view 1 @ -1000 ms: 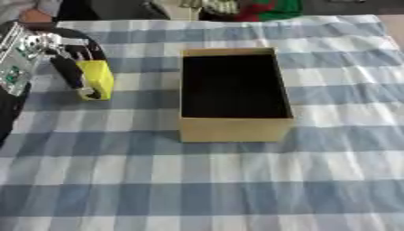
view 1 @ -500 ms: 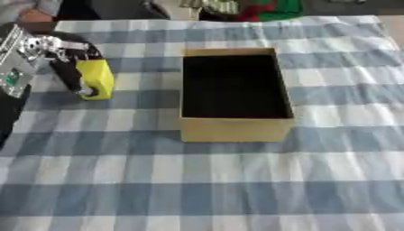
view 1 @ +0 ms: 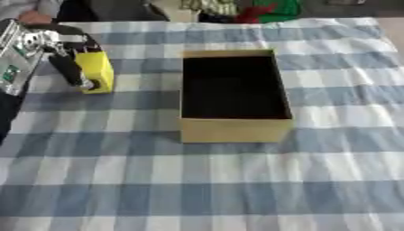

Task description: Pick up objects on the table and place them in the box.

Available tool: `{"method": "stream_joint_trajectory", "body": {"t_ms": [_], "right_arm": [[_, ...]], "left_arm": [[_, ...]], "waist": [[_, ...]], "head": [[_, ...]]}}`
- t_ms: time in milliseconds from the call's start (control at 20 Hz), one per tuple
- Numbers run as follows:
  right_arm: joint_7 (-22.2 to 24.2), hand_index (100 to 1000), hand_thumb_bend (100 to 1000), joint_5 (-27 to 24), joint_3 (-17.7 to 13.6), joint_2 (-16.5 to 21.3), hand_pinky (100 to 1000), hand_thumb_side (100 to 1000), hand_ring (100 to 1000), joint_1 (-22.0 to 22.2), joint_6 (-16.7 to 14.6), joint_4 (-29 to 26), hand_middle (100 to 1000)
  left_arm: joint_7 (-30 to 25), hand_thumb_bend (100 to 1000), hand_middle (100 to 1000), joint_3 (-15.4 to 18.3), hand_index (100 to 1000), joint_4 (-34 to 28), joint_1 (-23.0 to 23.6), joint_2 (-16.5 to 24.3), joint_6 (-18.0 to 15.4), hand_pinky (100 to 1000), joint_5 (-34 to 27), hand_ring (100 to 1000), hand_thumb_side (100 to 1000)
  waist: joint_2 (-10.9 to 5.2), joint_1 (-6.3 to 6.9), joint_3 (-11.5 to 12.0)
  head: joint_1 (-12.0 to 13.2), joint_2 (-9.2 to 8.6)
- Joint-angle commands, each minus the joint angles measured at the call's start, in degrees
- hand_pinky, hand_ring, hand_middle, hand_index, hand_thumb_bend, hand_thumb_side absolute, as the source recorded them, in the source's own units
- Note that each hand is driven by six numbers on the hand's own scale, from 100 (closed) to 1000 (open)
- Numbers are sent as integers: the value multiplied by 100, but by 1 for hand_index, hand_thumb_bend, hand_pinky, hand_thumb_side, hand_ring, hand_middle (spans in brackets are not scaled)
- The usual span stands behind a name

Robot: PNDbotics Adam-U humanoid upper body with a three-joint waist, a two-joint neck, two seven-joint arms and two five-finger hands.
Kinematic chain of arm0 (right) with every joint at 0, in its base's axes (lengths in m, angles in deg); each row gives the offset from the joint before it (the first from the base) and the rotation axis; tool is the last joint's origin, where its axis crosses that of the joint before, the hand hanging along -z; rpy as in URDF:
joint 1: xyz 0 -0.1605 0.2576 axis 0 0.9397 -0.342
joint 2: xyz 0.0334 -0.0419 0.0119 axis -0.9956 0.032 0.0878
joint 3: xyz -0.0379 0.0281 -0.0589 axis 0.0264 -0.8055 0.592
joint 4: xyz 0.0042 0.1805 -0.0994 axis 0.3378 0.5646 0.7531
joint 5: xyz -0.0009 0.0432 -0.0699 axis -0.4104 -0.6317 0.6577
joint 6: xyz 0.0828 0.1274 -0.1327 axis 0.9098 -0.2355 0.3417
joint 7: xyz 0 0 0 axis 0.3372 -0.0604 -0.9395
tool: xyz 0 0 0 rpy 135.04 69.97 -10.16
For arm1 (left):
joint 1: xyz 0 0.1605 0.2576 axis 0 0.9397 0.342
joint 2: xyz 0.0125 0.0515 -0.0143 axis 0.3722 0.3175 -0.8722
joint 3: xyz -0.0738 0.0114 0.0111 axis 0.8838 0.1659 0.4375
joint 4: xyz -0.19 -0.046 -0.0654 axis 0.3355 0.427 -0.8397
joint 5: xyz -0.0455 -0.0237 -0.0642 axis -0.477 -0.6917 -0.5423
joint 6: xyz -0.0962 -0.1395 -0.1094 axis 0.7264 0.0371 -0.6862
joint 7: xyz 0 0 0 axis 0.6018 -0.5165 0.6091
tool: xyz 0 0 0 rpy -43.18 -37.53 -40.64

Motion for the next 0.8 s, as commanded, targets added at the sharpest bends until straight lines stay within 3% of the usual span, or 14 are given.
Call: {"method": "stream_joint_trajectory", "body": {"t_ms": [50,300,800], "right_arm": [[-19,807,100,-6,-86,109,842,675,771,-46,14,-86,742],[-8,807,100,-14,-80,113,841,673,771,-78,4,-86,742],[-37,807,100,-21,-113,96,841,670,771,-170,-8,-86,742]], "left_arm": [[148,199,629,26,704,-405,-236,57,31,755,20,715,100],[158,170,628,-173,708,-824,-467,-264,115,751,41,715,100],[500,123,622,-606,716,-1354,-697,-1139,741,743,-308,713,100]], "waist": [[-176,-8,20],[-226,-9,19],[-287,13,-29]], "head": [[-38,62],[-97,108],[-91,150]]}}
